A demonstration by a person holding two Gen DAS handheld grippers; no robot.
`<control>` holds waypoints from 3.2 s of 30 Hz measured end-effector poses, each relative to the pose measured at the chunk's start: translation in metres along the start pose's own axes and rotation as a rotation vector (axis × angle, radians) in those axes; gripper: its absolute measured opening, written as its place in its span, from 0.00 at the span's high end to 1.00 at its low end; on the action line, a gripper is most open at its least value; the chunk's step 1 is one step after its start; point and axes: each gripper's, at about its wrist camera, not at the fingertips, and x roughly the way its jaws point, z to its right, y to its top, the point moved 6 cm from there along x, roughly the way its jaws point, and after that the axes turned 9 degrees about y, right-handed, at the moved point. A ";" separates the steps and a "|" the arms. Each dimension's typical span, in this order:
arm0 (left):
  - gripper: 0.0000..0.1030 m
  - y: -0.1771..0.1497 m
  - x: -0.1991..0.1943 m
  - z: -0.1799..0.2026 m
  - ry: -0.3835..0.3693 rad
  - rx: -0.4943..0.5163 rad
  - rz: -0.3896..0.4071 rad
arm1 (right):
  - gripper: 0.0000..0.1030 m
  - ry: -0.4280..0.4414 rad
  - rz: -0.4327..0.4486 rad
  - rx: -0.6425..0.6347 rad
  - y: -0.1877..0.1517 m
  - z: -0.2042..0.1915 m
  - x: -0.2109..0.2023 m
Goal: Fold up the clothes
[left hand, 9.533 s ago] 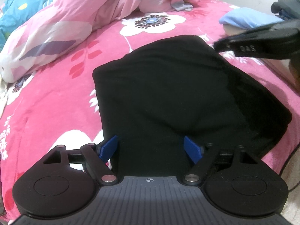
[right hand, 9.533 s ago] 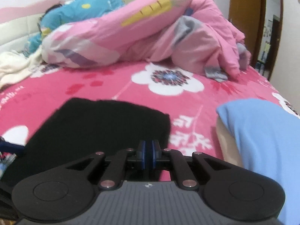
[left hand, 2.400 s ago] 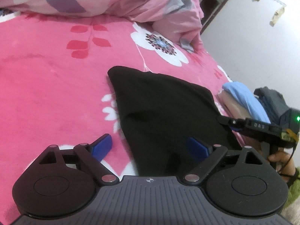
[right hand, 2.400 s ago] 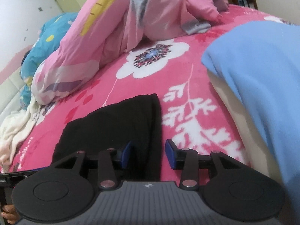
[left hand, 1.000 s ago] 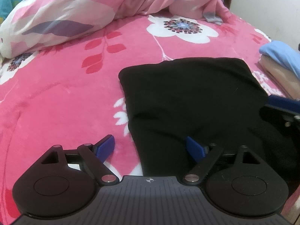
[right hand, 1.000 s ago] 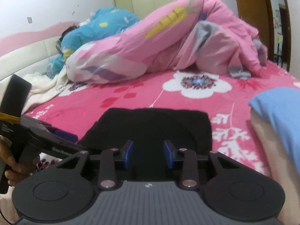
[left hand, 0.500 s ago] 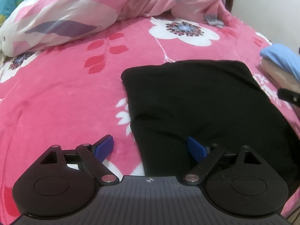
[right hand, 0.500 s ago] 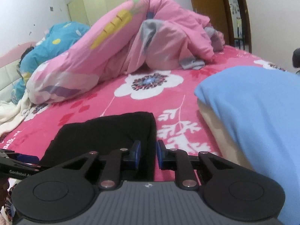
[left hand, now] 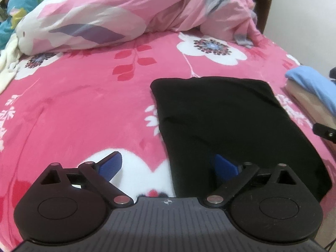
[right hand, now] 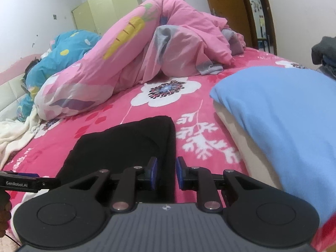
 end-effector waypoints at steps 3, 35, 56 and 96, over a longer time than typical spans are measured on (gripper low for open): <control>0.02 -0.005 -0.009 0.001 -0.024 -0.008 0.015 | 0.77 0.003 0.000 0.011 -0.003 -0.002 -0.005; 0.00 -0.038 -0.057 0.015 -0.085 0.007 0.117 | 0.03 0.066 0.083 0.014 -0.013 -0.030 -0.052; 0.00 -0.059 -0.071 0.004 -0.111 -0.051 0.123 | 0.00 0.068 0.180 0.015 -0.015 -0.041 -0.083; 0.00 -0.081 -0.058 -0.005 -0.035 -0.061 0.036 | 0.00 0.132 0.079 0.123 -0.031 -0.038 -0.075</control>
